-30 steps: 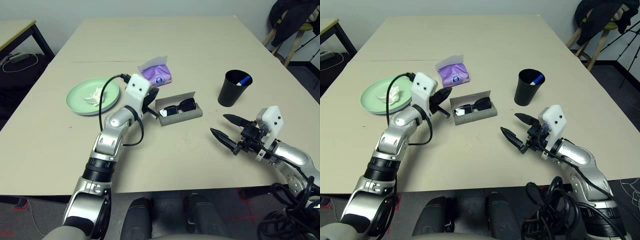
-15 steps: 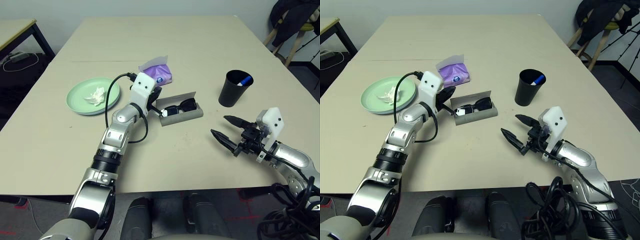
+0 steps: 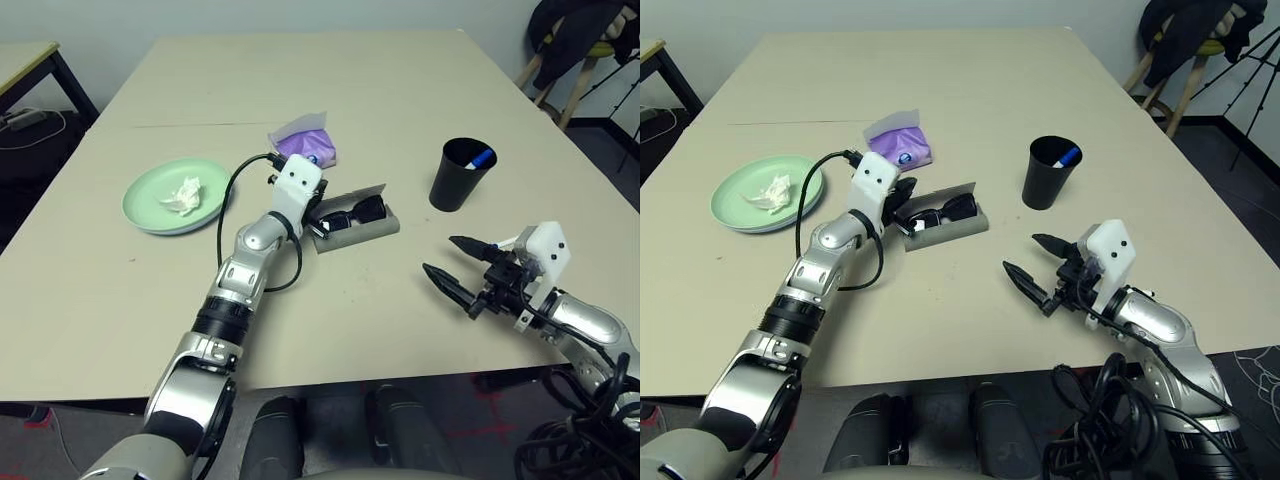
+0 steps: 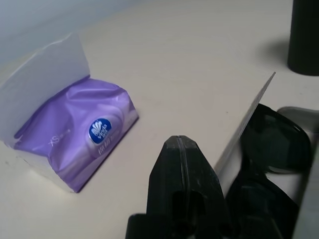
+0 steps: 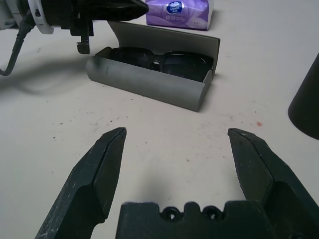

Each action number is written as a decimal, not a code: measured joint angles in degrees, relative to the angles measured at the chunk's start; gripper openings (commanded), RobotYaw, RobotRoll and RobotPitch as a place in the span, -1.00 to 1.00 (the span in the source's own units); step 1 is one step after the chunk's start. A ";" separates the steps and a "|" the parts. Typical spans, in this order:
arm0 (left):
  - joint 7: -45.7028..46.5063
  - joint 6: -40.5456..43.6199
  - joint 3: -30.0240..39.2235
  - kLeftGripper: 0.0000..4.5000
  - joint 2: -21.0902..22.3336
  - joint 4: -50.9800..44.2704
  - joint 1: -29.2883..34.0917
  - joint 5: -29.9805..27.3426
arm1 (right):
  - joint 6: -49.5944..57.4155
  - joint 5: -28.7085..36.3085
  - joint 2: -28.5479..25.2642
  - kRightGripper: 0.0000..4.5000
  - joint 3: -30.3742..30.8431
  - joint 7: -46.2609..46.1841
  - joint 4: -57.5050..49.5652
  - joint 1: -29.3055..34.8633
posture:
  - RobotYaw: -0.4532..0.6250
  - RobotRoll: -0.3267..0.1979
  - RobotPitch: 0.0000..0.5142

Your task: Organize and tidy the items on the table.

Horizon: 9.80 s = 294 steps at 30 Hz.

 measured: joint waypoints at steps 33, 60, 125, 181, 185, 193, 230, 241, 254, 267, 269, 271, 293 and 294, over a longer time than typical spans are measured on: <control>-0.70 13.79 -0.73 -0.98 0.06 -16.11 11.64 -1.18 | -1.33 -0.54 -0.19 1.00 0.12 1.32 1.47 -0.99 | -0.36 0.25 -0.50; -9.49 18.27 13.61 0.98 6.12 -30.33 15.51 -21.77 | -13.84 -2.35 5.81 1.00 2.61 2.16 9.54 -3.07 | -0.25 0.25 -0.59; -27.32 5.72 13.91 0.98 20.87 -37.78 27.26 -31.23 | -12.99 -1.16 -7.32 1.00 1.33 10.83 8.86 -8.66 | -0.20 0.25 -0.58; -24.44 4.13 13.00 0.98 19.37 -35.25 26.03 -31.28 | -7.00 -34.03 -30.72 1.00 29.73 48.13 26.57 -41.50 | -0.12 0.25 -0.50; -24.33 4.15 13.01 0.98 19.38 -35.35 26.59 -31.29 | -8.90 -34.77 -30.72 1.00 29.73 50.10 26.81 -41.50 | -0.13 0.25 -0.49; -24.32 4.39 12.98 0.98 19.38 -35.35 26.03 -31.30 | -12.63 -37.29 -30.75 1.00 29.73 51.27 26.91 -41.09 | -0.15 0.25 -0.46; -23.80 6.99 11.22 0.98 19.46 -36.04 24.54 -31.37 | 7.07 -40.50 -32.19 1.00 27.05 45.96 13.17 -29.11 | -0.20 0.25 -0.37; -23.80 7.52 11.15 0.98 19.48 -36.07 24.31 -31.37 | 5.70 -40.12 -34.32 1.00 27.00 45.56 13.70 -28.64 | -0.21 0.25 -0.36; -23.81 7.60 11.11 1.00 19.66 -36.41 24.23 -31.38 | 5.16 -39.75 -35.65 -0.36 25.02 45.07 13.45 -26.50 | -0.21 0.25 -0.35; -23.86 7.67 11.09 1.00 19.79 -36.41 24.15 -31.37 | 6.92 -38.81 -35.51 -0.85 24.22 45.21 12.40 -25.79 | -0.20 0.25 -0.39; -23.92 7.66 11.08 1.00 19.79 -36.39 23.98 -31.36 | 8.59 -37.53 -35.11 -0.85 24.01 45.83 11.53 -25.83 | -0.21 0.25 -0.40; -23.98 7.65 11.08 1.00 19.79 -36.37 23.78 -31.35 | 10.78 -35.77 -34.20 -0.85 23.95 46.73 10.56 -26.48 | -0.21 0.25 -0.40; -24.65 6.95 10.47 1.00 19.71 -35.44 22.83 -31.04 | 21.47 -6.37 0.84 -0.85 -1.11 18.06 9.42 -45.56 | -0.23 0.25 -0.43; -24.73 6.88 10.47 1.00 19.71 -35.40 22.81 -30.99 | 18.96 -5.77 2.06 -0.85 -2.43 16.07 9.95 -45.78 | -0.23 0.25 -0.43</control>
